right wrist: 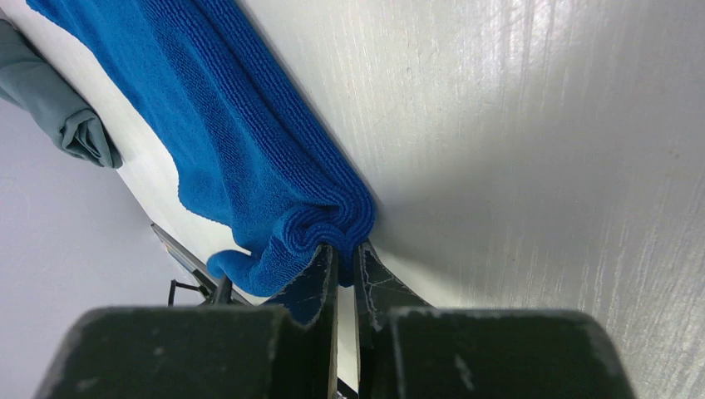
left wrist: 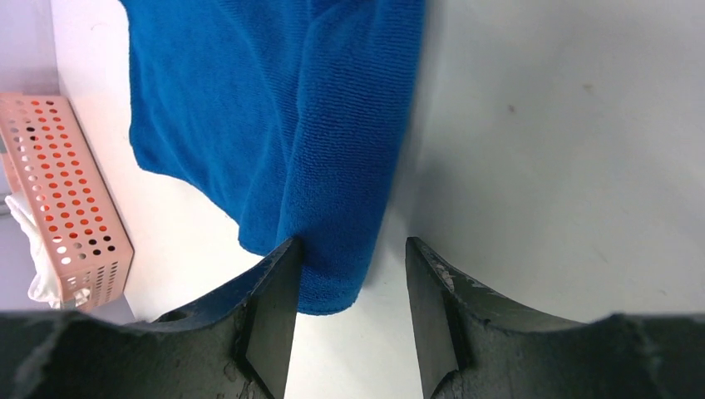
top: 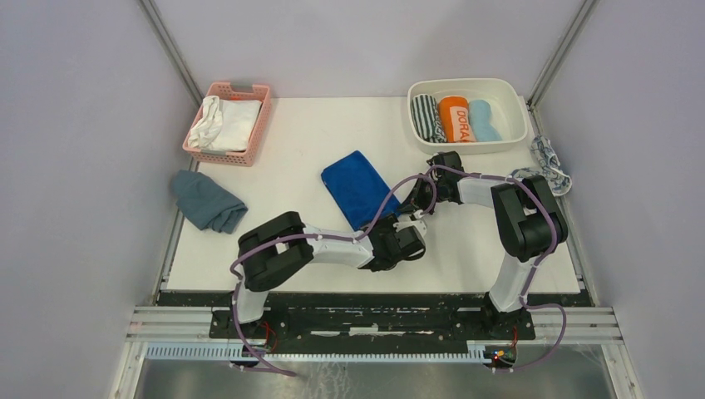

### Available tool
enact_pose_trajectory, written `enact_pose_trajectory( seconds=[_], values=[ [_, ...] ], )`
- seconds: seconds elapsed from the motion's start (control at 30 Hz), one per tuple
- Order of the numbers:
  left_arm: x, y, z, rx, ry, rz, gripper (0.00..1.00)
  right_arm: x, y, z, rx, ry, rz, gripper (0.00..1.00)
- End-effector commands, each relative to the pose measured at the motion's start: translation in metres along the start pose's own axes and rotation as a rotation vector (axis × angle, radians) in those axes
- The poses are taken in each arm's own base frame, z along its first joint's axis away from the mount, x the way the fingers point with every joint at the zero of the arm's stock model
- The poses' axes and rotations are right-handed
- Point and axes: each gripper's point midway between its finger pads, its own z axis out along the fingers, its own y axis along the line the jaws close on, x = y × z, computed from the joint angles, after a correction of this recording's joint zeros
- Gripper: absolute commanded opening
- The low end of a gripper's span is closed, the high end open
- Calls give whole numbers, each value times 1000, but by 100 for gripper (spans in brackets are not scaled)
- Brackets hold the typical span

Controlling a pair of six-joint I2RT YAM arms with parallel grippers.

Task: Roll the towels
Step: Roll the towel at the center of the board.

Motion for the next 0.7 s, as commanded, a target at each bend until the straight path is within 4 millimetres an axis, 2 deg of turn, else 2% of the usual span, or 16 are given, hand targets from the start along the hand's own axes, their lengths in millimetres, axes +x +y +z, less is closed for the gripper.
enact_pose_trajectory(
  seconds=[0.0, 0.2, 0.3, 0.4, 0.5, 0.67],
  values=[
    [20, -9, 18, 36, 59, 28, 57, -1, -9, 3, 40, 4, -8, 4],
    [39, -19, 30, 87, 115, 16, 56, -3, -5, 1, 32, 3, -16, 4],
    [47, -25, 32, 123, 140, 9, 51, -4, -2, -1, 23, 1, -19, 4],
    [50, -32, 31, 165, 149, -11, 35, -8, 5, -4, -3, -11, -36, 6],
    [46, -35, 26, 215, 138, -57, 18, -14, 18, -11, -49, -40, -68, 15],
    [23, -44, 9, 456, 87, -260, 6, -23, 34, -28, -107, -115, -118, 28]
  ],
)
